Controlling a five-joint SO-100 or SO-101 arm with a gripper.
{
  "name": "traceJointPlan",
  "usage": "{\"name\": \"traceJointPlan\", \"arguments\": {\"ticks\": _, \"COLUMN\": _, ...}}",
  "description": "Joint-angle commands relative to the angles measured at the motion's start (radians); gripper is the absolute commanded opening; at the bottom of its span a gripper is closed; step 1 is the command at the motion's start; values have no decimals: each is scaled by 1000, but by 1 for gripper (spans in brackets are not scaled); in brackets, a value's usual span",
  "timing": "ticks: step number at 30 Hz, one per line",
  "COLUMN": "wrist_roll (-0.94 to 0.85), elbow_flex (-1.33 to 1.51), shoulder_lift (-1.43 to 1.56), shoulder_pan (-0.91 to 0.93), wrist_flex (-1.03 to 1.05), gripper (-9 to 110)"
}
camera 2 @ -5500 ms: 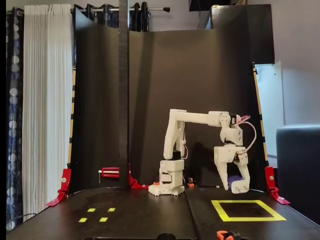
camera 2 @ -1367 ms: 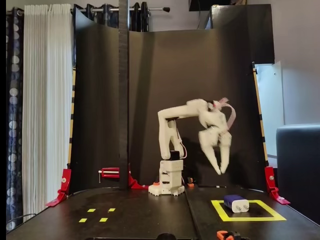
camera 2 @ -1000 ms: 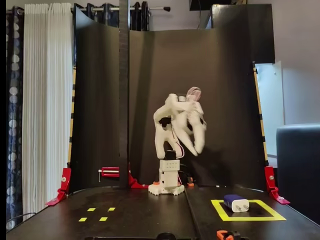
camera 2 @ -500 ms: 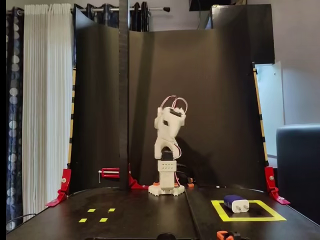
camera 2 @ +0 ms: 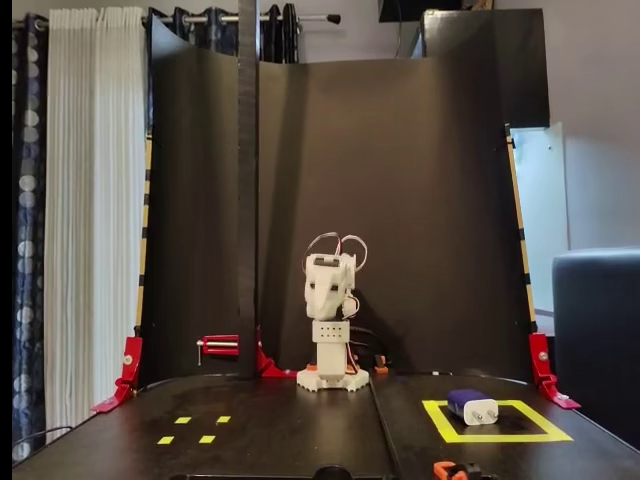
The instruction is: Grasp a block and put it in the designated area.
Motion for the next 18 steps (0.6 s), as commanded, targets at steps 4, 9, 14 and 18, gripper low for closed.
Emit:
{"name": "traceJointPlan", "arguments": {"ticks": 4, "wrist_roll": -3, "elbow_flex": 110, "shoulder_lift": 78, "shoulder_pan": -32, "wrist_flex": -5, "gripper": 0}}
{"name": "traceJointPlan", "arguments": {"ticks": 9, "wrist_roll": -3, "elbow_flex": 143, "shoulder_lift": 130, "shoulder_pan": -74, "wrist_flex": 78, "gripper": 0}}
{"name": "traceJointPlan", "arguments": {"ticks": 14, "wrist_roll": -3, "elbow_flex": 144, "shoulder_lift": 158, "shoulder_pan": -107, "wrist_flex": 210, "gripper": 0}}
{"name": "traceJointPlan", "arguments": {"ticks": 18, "wrist_roll": 0, "elbow_flex": 144, "shoulder_lift": 158, "shoulder_pan": -109, "wrist_flex": 281, "gripper": 0}}
